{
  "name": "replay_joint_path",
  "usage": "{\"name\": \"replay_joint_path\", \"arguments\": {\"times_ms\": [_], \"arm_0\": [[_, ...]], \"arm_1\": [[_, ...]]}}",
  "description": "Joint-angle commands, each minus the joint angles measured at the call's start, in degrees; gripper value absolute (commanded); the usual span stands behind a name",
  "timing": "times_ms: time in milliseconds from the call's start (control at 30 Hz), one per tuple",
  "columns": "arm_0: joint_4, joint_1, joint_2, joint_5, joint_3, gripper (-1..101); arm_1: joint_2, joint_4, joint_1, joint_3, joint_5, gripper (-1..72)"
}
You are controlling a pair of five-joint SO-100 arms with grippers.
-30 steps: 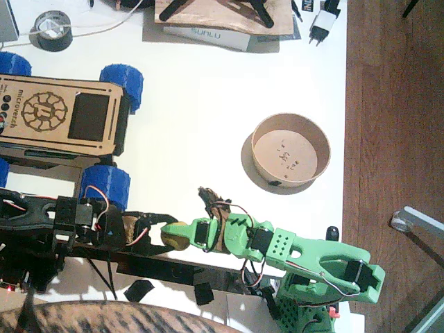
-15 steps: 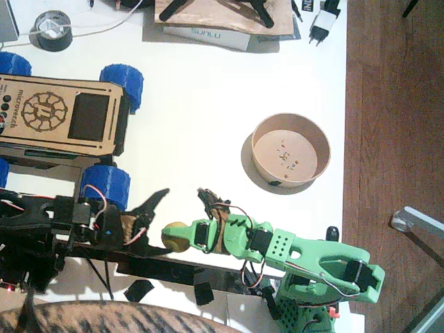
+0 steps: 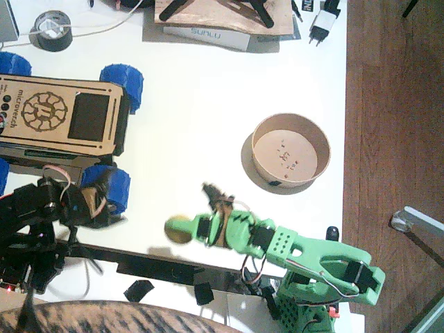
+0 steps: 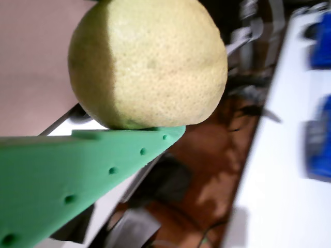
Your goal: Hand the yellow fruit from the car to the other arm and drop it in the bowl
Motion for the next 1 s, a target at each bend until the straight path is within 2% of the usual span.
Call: {"name": "replay_joint_path", "arguments": {"times_ms": [0,167,300,333,467,600,833,967], "arm_0": [[2.1,-7.2,-1.7,6.0,-2.0,48],[3.3,-18.9,-2.9,22.9,-2.0,30],[9.8,-29.1,-5.6,33.9,-1.3,4],[11.5,-31.3,-6.9,36.3,-1.2,0],[15.6,-38.1,-6.9,45.3,-0.3,0],[14.2,-42.5,-1.5,49.1,6.2,0],[-2.4,-49.0,-3.1,49.2,24.7,0],[-7.5,-52.6,-0.9,49.2,31.9,0]], "arm_1": [[4.1,-1.8,5.0,-1.9,1.9,-0.1],[7.1,0.5,17.1,-3.9,5.8,-0.1],[6.2,1.9,26.7,-6.7,8.4,-0.1],[5.4,2.5,28.6,-7.6,8.6,-0.1],[0.5,4.2,36.9,-12.2,10.6,-0.2],[-7.4,5.3,44.2,-18.7,13.0,-0.2],[-24.2,6.4,51.9,-33.0,17.6,-0.2],[-34.5,9.8,53.5,-43.5,20.7,-0.2]]}}
